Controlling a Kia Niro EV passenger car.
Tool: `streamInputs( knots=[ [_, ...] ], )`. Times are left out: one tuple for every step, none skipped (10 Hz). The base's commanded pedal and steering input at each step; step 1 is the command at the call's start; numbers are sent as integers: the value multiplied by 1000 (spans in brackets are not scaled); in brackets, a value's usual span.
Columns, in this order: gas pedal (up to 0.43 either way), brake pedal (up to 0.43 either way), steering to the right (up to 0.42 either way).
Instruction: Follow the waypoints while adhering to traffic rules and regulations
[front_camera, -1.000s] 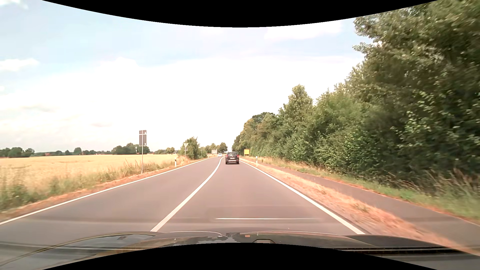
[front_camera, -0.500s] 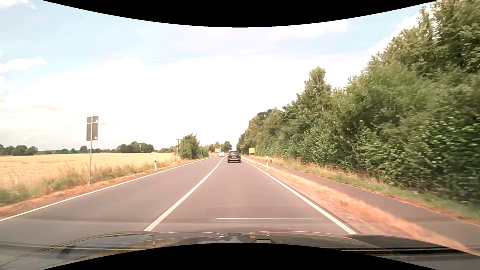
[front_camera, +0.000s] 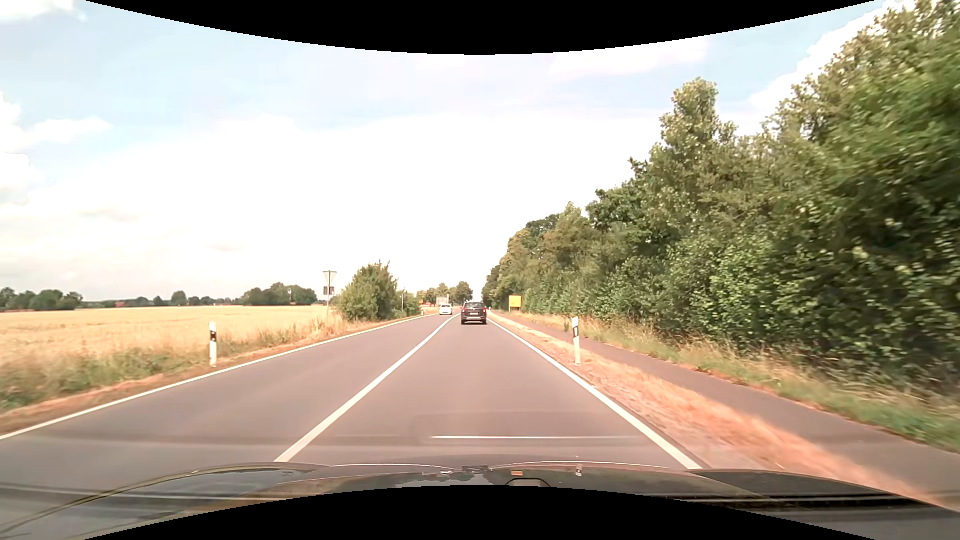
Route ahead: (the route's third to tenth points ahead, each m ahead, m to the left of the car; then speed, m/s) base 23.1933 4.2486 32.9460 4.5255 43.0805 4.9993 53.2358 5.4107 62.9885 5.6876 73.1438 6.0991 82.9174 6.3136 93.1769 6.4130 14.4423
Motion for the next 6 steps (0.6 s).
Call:
streamInputs(
  knots=[
    [228, 0, -17],
    [228, 0, -16],
    [228, 0, -16],
    [228, 0, -16],
    [228, 0, -15],
    [228, 0, -15]
  ],
)
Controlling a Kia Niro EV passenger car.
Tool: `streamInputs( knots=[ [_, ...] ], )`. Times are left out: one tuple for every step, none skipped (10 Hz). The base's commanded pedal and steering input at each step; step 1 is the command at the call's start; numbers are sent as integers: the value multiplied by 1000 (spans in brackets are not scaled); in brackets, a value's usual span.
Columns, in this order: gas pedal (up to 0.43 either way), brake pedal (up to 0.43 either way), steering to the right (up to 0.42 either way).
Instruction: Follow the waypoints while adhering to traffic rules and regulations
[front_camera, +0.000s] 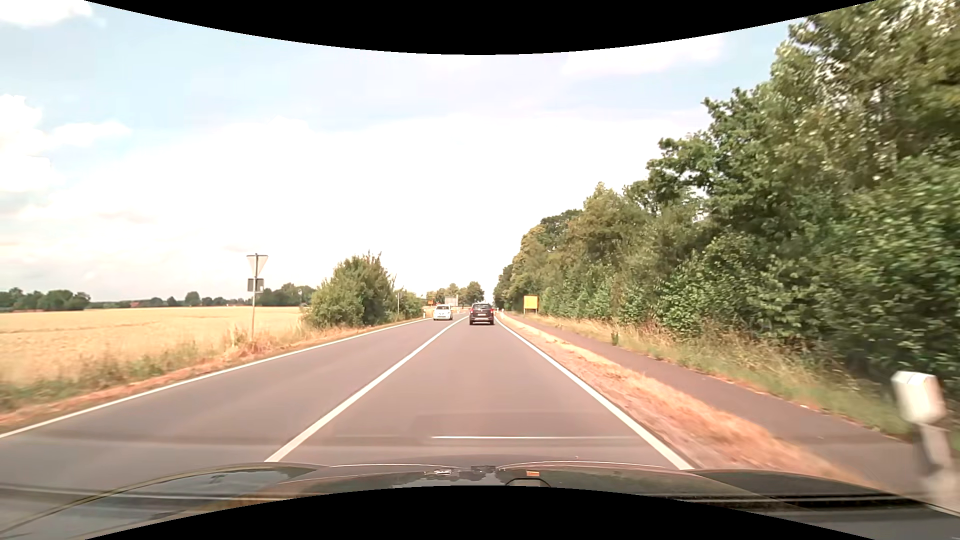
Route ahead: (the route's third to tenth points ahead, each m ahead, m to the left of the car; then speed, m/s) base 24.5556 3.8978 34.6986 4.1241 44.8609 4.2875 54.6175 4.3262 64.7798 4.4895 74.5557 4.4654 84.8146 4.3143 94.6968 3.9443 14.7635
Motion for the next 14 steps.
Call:
streamInputs(
  knots=[
    [228, 0, -15],
    [228, 0, -15],
    [228, 0, -14],
    [228, 0, -11],
    [228, 0, -7],
    [228, 0, -3],
    [228, 0, -3],
    [228, 0, -3],
    [228, 0, -3],
    [228, 0, -2],
    [228, 0, -1],
    [228, 0, -1],
    [228, 0, -1],
    [228, 0, -1]
  ],
)
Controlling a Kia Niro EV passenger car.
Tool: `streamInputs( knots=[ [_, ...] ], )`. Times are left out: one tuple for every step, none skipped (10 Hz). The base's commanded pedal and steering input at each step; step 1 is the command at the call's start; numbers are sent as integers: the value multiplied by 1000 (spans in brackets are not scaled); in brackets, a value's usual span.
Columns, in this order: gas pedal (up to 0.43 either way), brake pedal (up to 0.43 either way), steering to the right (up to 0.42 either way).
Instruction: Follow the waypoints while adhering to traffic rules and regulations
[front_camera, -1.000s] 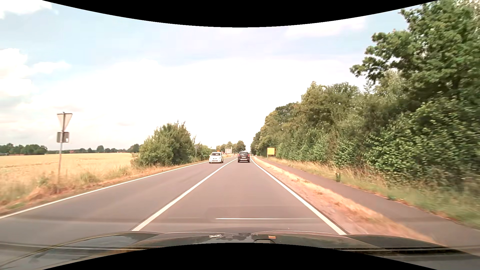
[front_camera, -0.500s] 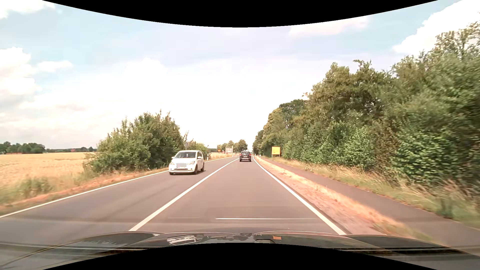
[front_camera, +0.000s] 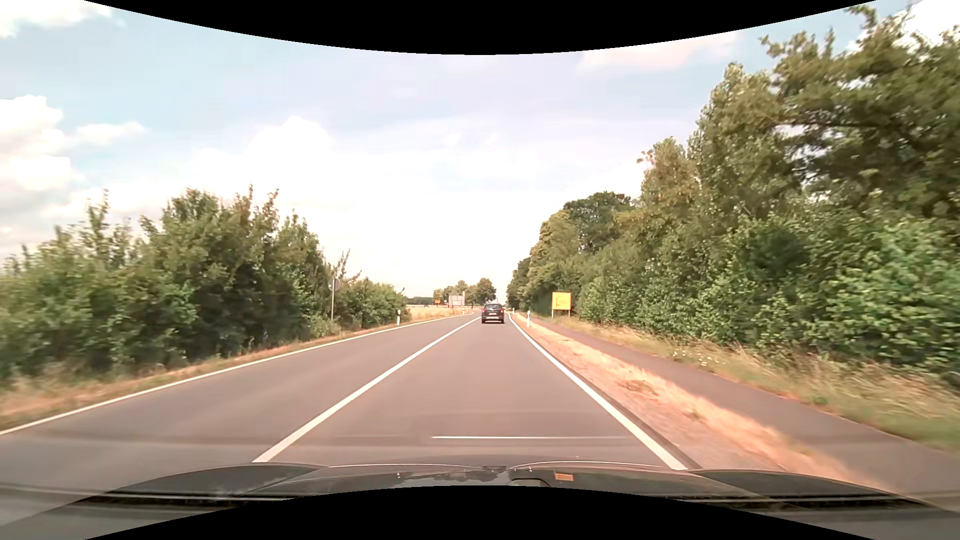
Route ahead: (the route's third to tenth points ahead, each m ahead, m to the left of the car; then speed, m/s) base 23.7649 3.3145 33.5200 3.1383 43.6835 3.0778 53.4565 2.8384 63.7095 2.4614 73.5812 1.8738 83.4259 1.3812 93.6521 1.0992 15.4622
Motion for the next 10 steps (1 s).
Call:
streamInputs(
  knots=[
    [228, 0, -1],
    [228, 0, 2],
    [228, 0, 4],
    [228, 0, 4],
    [228, 0, 4],
    [228, 0, 4],
    [220, 0, 3],
    [220, 0, 3],
    [220, 0, 4],
    [220, 0, 4]
  ],
)
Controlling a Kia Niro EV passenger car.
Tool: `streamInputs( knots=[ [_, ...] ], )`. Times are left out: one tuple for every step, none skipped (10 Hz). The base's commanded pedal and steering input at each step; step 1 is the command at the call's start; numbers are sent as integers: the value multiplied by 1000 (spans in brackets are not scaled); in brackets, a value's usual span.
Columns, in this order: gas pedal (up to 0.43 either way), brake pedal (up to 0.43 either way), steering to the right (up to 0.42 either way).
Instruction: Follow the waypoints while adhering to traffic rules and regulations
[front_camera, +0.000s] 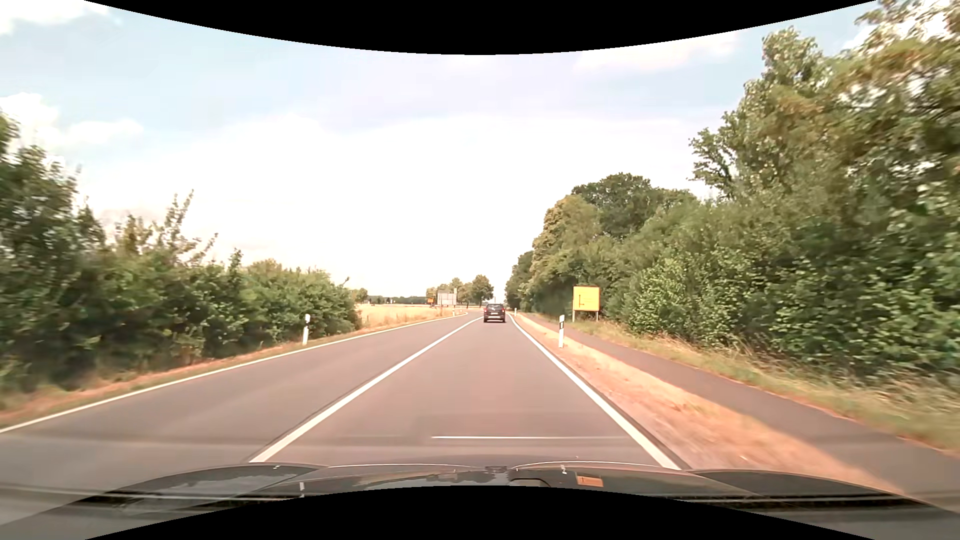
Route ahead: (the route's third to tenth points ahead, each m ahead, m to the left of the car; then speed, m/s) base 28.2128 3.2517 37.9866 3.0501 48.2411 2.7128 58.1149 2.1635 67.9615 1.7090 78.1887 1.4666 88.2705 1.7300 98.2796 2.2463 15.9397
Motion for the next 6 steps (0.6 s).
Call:
streamInputs(
  knots=[
    [220, 0, 4],
    [220, 0, 4],
    [220, 0, 5],
    [220, 0, 7],
    [220, 0, 8],
    [220, 0, 8]
  ],
)
